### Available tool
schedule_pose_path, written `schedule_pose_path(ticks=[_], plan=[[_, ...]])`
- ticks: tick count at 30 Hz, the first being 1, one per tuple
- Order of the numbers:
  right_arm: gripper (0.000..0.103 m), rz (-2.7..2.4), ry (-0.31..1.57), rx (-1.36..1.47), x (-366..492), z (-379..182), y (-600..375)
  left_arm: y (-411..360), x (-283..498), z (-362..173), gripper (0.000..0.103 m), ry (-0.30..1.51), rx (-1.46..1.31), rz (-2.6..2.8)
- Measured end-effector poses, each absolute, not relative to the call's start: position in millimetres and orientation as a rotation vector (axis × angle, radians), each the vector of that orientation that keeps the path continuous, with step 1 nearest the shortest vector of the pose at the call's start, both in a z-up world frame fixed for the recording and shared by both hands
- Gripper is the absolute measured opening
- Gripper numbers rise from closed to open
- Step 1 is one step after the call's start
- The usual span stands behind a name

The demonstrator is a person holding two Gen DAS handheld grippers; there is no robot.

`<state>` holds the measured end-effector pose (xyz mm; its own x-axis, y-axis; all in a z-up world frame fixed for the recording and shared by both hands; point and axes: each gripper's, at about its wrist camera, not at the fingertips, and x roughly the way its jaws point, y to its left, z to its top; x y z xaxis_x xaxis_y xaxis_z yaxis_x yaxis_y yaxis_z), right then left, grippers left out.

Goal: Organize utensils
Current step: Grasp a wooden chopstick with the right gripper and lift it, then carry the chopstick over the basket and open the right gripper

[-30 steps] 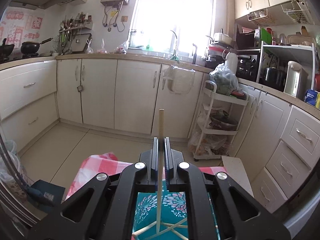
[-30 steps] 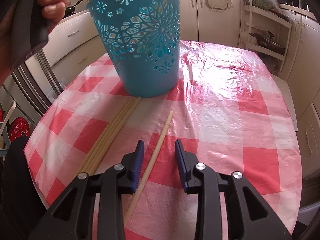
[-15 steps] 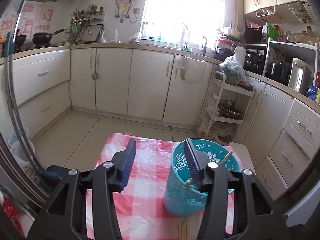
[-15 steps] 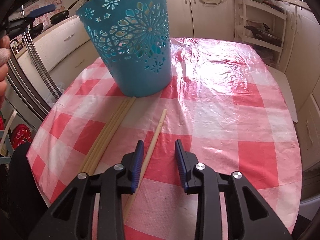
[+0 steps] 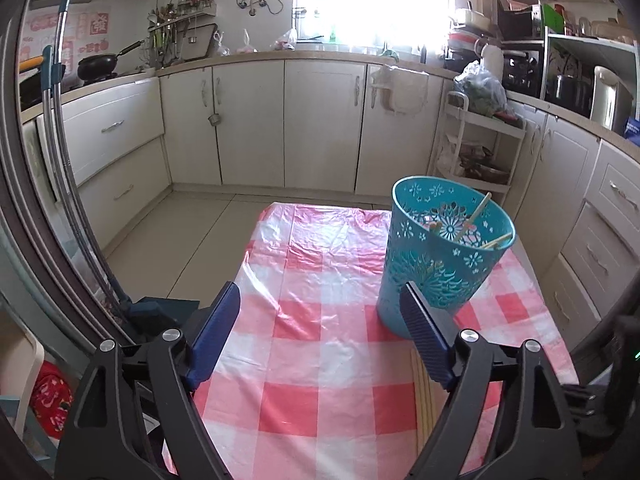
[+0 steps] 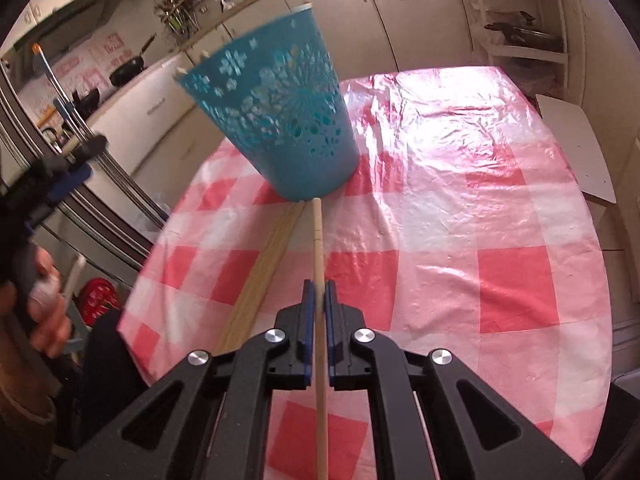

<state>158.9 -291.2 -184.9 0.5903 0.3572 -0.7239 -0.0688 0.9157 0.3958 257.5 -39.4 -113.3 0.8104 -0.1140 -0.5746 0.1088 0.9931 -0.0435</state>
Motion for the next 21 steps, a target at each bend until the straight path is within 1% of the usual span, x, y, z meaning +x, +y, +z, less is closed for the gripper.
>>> schedule_pose_path(ticks=[6, 13, 17, 21], plan=[[0.006, 0.330, 0.712, 0.430, 156, -106, -299, -39, 270, -139, 0.079, 0.694, 0.018, -0.098], [0.005, 0.429, 0.499, 0.457, 189, -18, -289, -36, 289, -169, 0.080, 0.771, 0.054, -0.082], [0.005, 0.454, 0.433, 0.454, 213, 13, -284, -36, 302, -189, 0.080, 0.826, 0.062, -0.082], [0.005, 0.403, 0.379, 0.402, 236, 31, -281, -40, 316, -211, 0.080, 0.882, 0.072, -0.110]])
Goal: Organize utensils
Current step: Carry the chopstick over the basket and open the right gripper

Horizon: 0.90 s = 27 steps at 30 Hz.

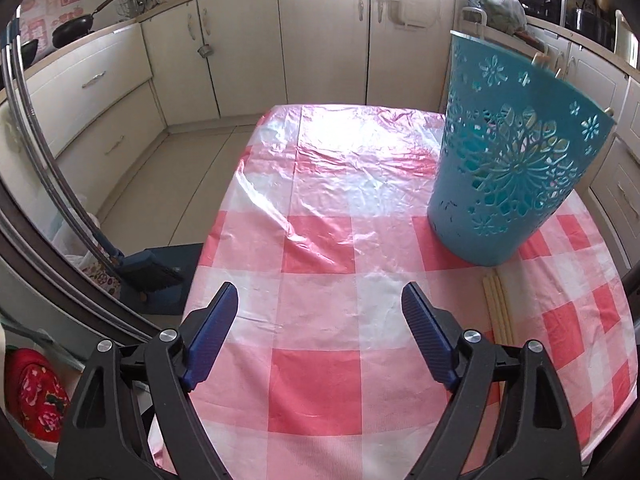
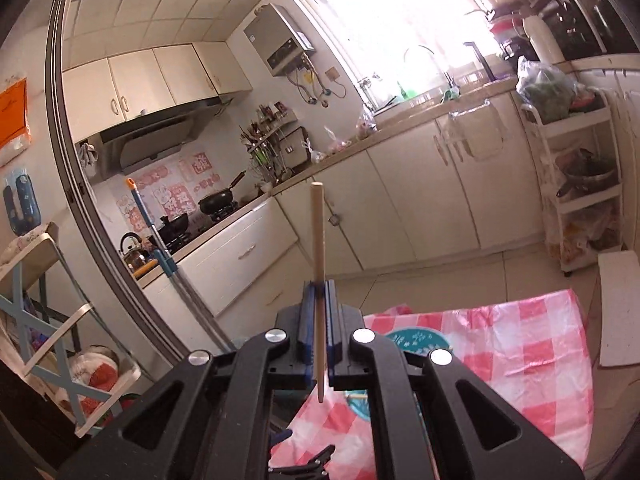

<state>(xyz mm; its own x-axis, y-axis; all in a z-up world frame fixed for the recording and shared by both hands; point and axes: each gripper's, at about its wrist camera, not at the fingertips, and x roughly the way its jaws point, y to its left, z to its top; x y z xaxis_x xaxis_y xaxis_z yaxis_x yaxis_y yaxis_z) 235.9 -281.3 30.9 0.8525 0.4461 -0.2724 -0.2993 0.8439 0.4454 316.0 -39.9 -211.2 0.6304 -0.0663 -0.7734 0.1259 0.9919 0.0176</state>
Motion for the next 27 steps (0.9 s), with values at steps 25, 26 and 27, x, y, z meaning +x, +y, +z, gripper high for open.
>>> schedule_pose_path(ticks=[25, 26, 27], plan=[[0.038, 0.197, 0.632, 0.156, 266, -73, -257, -57, 365, -250, 0.096, 0.981, 0.087, -0.130], [0.040, 0.188, 0.616, 0.166, 259, -73, -259, -57, 365, -250, 0.096, 0.981, 0.087, -0.129], [0.043, 0.176, 0.603, 0.177, 251, -75, -263, -57, 365, -250, 0.096, 0.981, 0.087, -0.129]])
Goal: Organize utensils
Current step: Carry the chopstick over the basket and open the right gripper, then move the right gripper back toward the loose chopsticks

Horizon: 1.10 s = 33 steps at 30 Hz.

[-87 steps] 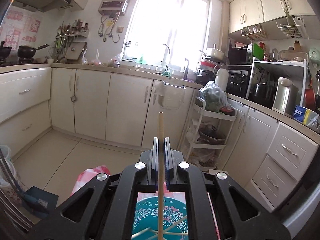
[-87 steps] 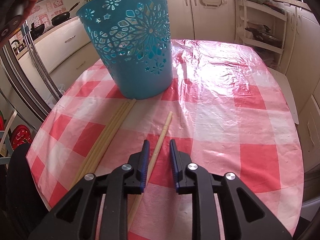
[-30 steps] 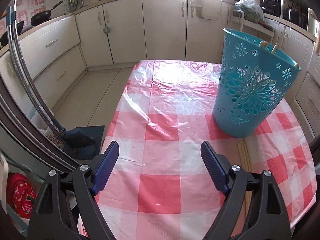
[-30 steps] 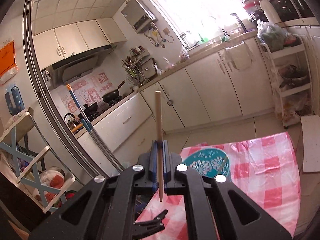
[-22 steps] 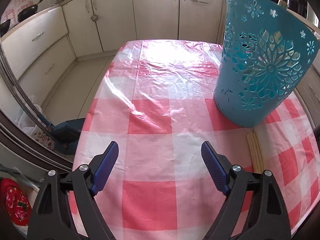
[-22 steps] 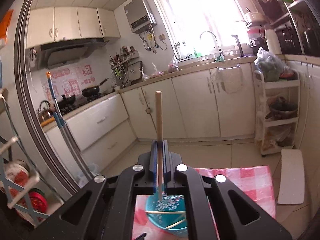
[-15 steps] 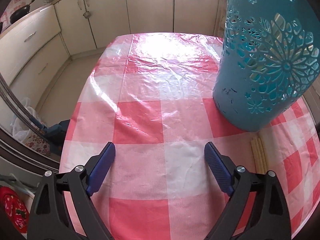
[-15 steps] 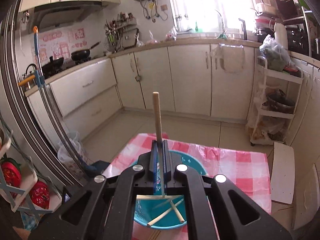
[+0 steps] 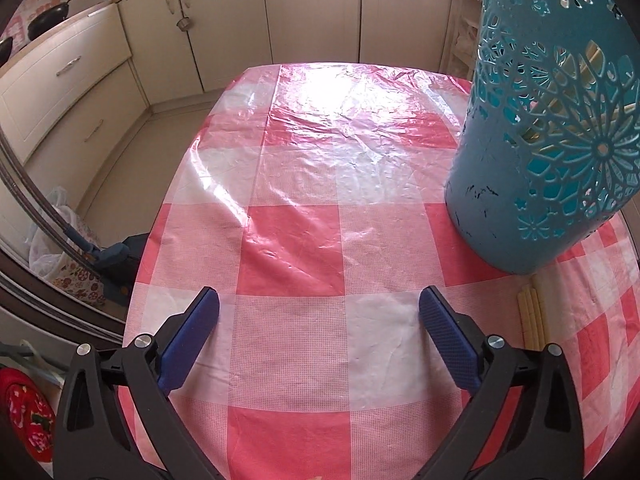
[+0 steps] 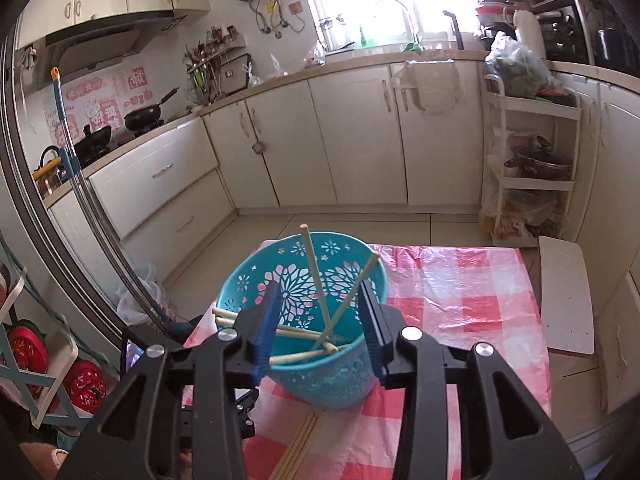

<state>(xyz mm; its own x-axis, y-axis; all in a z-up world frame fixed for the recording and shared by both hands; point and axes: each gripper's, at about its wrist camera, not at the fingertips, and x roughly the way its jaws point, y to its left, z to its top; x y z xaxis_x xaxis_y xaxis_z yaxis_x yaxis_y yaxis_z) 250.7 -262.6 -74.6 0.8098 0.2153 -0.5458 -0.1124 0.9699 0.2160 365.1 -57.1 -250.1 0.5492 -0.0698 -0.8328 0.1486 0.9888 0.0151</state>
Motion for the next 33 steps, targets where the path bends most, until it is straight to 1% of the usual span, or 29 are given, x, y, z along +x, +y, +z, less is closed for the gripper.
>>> schedule_pose_path(ticks=[1, 7, 9, 13, 19, 29, 33], plan=[[0.046, 0.159, 0.589, 0.192, 240, -76, -268, -57, 365, -250, 0.096, 0.981, 0.088, -0.129], [0.048, 0.066, 0.591, 0.262, 201, -100, -292, -57, 365, -250, 0.096, 0.981, 0.087, -0.129], [0.049, 0.024, 0.615, 0.278, 191, -113, -299, -57, 365, -250, 0.096, 0.981, 0.087, -0.129], [0.054, -0.060, 0.653, 0.300, 173, -141, -315, -57, 365, -250, 0.096, 0.981, 0.087, -0.130], [0.054, -0.149, 0.776, 0.338, 167, -184, -328, -57, 365, -250, 0.096, 0.981, 0.087, -0.130], [0.057, -0.169, 0.849, 0.318, 167, -207, -323, -57, 365, -250, 0.096, 0.982, 0.087, -0.130], [0.058, -0.178, 0.848, 0.309, 166, -209, -324, -57, 365, -251, 0.096, 0.982, 0.087, -0.130]])
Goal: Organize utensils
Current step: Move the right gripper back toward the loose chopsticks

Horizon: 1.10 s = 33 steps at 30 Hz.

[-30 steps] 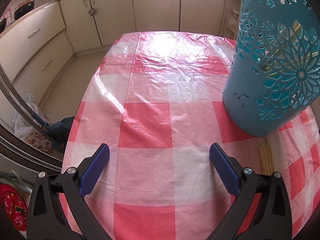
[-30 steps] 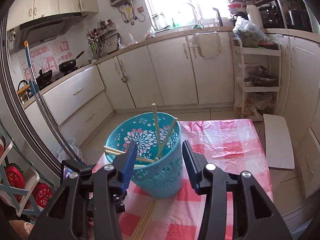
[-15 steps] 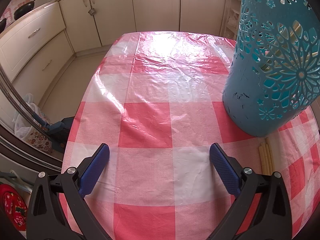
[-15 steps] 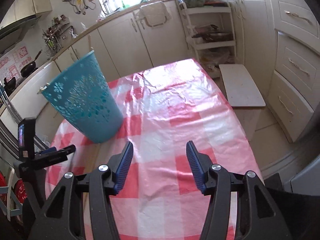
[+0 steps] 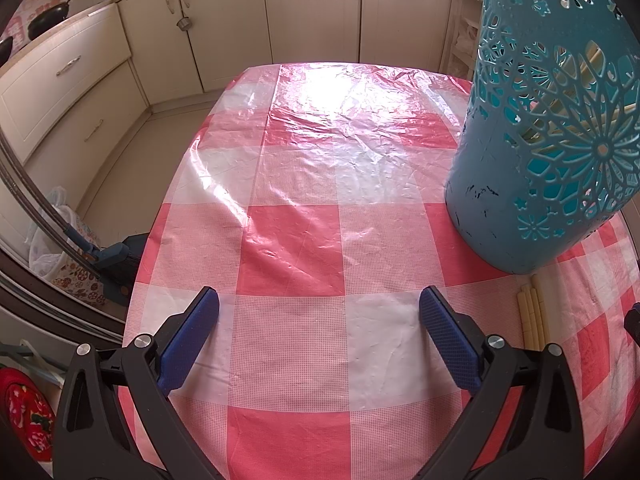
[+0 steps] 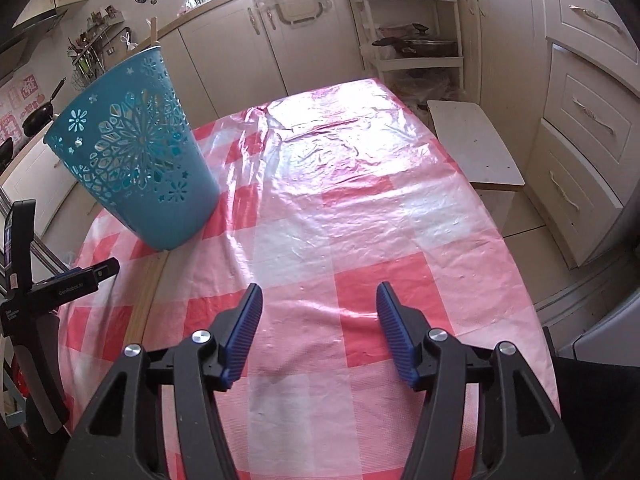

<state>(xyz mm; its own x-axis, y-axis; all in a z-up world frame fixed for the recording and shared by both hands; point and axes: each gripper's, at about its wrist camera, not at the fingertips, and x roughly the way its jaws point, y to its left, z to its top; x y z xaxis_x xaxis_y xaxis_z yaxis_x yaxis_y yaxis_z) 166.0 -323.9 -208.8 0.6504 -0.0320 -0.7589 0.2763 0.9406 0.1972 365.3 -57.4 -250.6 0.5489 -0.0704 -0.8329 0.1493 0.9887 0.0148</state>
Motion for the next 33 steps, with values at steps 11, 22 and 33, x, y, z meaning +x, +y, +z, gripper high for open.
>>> schedule_pose_path(ticks=[11, 22, 33], plan=[[0.061, -0.180, 0.848, 0.285, 167, -210, -321, -57, 365, -250, 0.096, 0.982, 0.087, -0.130], [0.061, -0.180, 0.829, 0.292, 164, -206, -322, -57, 365, -250, 0.096, 0.982, 0.087, -0.130], [0.061, -0.074, 0.786, 0.219, 140, -188, -293, -57, 365, -250, 0.096, 0.982, 0.087, -0.130]])
